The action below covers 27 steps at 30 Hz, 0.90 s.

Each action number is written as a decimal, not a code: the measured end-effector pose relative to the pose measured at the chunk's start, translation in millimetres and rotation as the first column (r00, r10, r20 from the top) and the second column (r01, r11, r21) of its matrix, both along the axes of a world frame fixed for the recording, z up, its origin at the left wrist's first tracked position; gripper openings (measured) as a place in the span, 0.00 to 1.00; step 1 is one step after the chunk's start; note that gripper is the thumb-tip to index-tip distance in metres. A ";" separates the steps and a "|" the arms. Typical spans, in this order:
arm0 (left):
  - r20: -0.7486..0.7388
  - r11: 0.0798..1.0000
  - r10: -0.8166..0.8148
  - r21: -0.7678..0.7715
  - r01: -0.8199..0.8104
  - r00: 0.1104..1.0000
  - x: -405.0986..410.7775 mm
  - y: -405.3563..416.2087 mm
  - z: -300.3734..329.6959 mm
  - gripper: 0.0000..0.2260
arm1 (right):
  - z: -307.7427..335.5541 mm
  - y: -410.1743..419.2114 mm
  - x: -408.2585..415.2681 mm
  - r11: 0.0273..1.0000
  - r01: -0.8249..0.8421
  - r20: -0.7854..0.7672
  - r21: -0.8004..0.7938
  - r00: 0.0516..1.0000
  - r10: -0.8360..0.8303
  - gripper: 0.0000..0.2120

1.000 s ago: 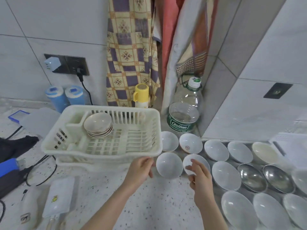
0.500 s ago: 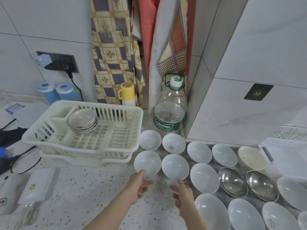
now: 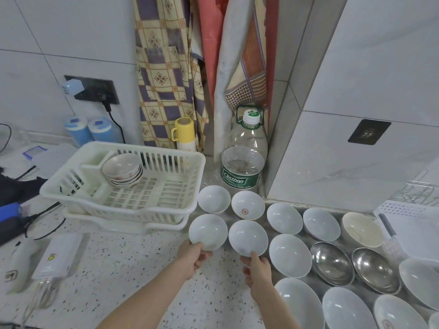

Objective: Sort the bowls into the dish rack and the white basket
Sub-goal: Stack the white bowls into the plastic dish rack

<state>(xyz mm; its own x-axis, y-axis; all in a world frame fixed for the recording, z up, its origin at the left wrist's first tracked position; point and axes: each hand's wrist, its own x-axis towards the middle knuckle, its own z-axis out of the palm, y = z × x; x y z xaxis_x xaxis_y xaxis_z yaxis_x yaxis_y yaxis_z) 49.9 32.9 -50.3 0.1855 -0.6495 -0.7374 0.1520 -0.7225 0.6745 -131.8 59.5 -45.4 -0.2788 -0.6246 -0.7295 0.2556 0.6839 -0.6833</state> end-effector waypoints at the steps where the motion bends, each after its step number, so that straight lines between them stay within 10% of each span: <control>1: 0.007 1.000 0.015 -0.009 -0.015 1.000 2.3 2.0 0.5 0.15 | -0.5 -0.3 -0.1 1.000 0.000 0.000 -0.001 1.000 0.000 0.07; 15: 0.073 0.980 -0.150 -0.123 0.158 0.986 47.4 36.6 47.5 0.13 | 14.4 2.6 16.5 0.998 0.066 -0.082 -0.014 0.994 -0.067 0.13; 27: -0.013 0.913 -0.237 -0.344 0.218 0.972 119.5 35.0 114.7 0.15 | 89.0 25.1 45.1 0.933 0.113 -0.074 -0.341 0.986 -0.146 0.05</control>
<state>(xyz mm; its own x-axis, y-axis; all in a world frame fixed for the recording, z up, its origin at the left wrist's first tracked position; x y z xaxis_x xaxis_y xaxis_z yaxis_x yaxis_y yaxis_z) 169.4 68.0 64.4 -0.0301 -0.8815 -0.4713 0.0533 -0.4723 0.8798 -86.7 84.7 43.7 -0.4325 -0.7816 -0.4495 0.2477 0.3763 -0.8927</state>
